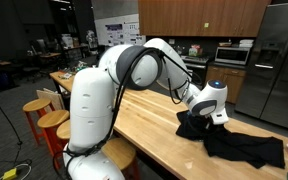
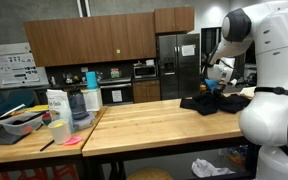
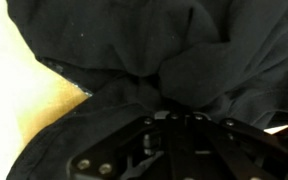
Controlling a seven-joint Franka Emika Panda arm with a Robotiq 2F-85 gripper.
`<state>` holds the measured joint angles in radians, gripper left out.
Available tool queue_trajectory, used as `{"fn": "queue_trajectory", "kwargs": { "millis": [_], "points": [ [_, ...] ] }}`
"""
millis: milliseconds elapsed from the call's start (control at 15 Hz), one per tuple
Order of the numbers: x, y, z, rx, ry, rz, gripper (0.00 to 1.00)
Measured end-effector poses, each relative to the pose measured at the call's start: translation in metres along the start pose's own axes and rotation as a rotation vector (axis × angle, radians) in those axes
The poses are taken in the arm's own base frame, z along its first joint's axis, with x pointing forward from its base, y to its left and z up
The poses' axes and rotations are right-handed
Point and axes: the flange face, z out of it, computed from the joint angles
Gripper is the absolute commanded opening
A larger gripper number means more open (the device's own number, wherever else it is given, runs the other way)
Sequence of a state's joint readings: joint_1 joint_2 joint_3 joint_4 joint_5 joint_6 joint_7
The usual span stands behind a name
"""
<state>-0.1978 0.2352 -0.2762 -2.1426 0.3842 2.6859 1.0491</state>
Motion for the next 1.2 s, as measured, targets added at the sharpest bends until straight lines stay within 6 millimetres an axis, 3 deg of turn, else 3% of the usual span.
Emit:
{"fn": "queue_trajectory", "kwargs": {
  "millis": [1200],
  "points": [
    [-0.134,-0.029,-0.001,0.028,0.107,-0.355,0.01]
  ]
}}
